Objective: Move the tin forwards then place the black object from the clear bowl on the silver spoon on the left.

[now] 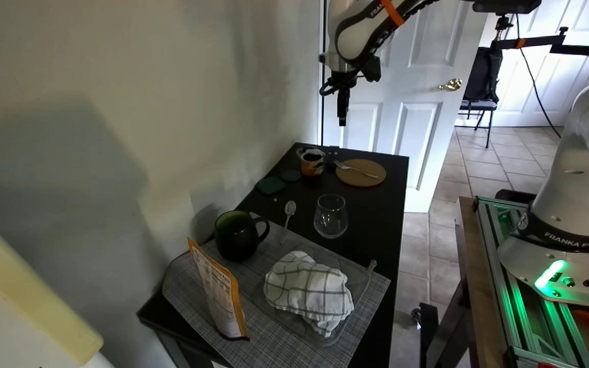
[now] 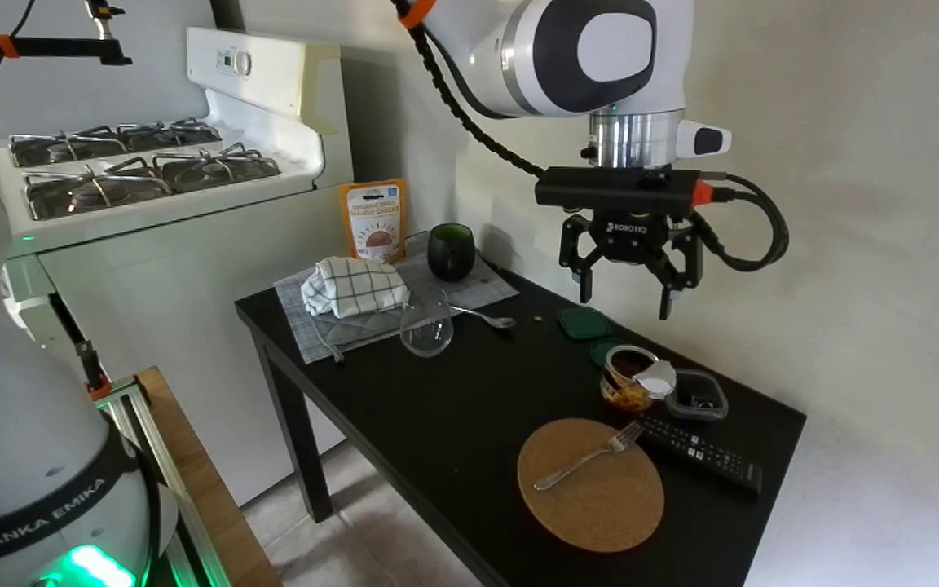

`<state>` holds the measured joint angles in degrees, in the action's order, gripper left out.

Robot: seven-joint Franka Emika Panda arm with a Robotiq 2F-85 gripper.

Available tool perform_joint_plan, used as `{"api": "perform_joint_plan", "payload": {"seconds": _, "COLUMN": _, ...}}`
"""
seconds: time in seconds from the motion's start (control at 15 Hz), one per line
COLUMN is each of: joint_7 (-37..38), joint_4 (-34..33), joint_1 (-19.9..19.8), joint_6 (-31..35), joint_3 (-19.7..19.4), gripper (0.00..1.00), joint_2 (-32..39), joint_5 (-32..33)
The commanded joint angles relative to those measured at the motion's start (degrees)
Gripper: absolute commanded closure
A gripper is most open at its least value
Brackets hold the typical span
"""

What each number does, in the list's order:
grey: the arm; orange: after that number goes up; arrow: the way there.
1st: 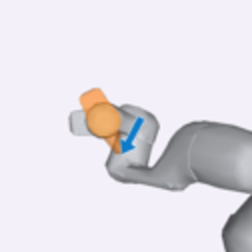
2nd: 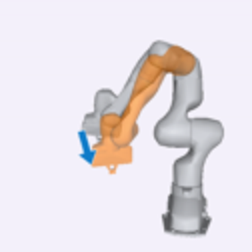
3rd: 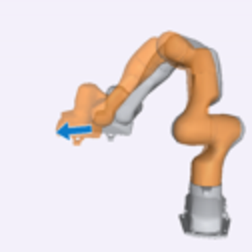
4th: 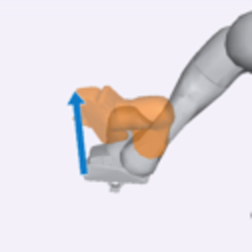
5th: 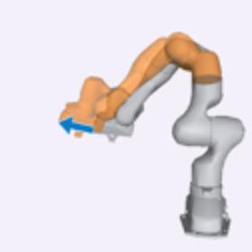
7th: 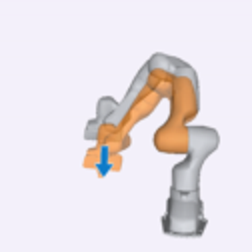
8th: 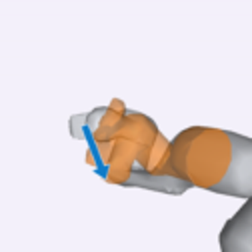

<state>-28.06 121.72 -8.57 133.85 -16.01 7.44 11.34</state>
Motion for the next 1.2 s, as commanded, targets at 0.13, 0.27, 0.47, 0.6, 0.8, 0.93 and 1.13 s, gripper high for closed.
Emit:
{"api": "perform_joint_plan", "payload": {"seconds": 0.13, "joint_7": 1.81, "joint_4": -1.29, "joint_1": -1.84, "joint_6": 4.64, "joint_3": 2.94, "gripper": 0.00, "joint_2": 3.42, "joint_5": -0.79}}
{"api": "perform_joint_plan", "payload": {"seconds": 0.27, "joint_7": 2.89, "joint_4": -1.87, "joint_1": -1.59, "joint_6": 9.74, "joint_3": 4.26, "gripper": 0.00, "joint_2": 6.87, "joint_5": -0.64}}
{"api": "perform_joint_plan", "payload": {"seconds": 0.47, "joint_7": 3.94, "joint_4": -2.91, "joint_1": -1.63, "joint_6": 17.27, "joint_3": 6.30, "gripper": 0.00, "joint_2": 12.49, "joint_5": -0.15}}
{"api": "perform_joint_plan", "payload": {"seconds": 0.6, "joint_7": 4.46, "joint_4": -4.15, "joint_1": -1.79, "joint_6": 20.51, "joint_3": 7.44, "gripper": 0.00, "joint_2": 16.08, "joint_5": -0.04}}
{"api": "perform_joint_plan", "payload": {"seconds": 0.8, "joint_7": 4.43, "joint_4": -6.78, "joint_1": -2.74, "joint_6": 23.33, "joint_3": 9.09, "gripper": 0.04, "joint_2": 21.01, "joint_5": -0.82}}
{"api": "perform_joint_plan", "payload": {"seconds": 0.93, "joint_7": 4.67, "joint_4": -8.65, "joint_1": -3.17, "joint_6": 23.10, "joint_3": 9.97, "gripper": 0.11, "joint_2": 23.65, "joint_5": -1.00}}
{"api": "perform_joint_plan", "payload": {"seconds": 1.13, "joint_7": 4.49, "joint_4": -10.74, "joint_1": -3.86, "joint_6": 22.63, "joint_3": 10.91, "gripper": 0.35, "joint_2": 26.22, "joint_5": -0.95}}
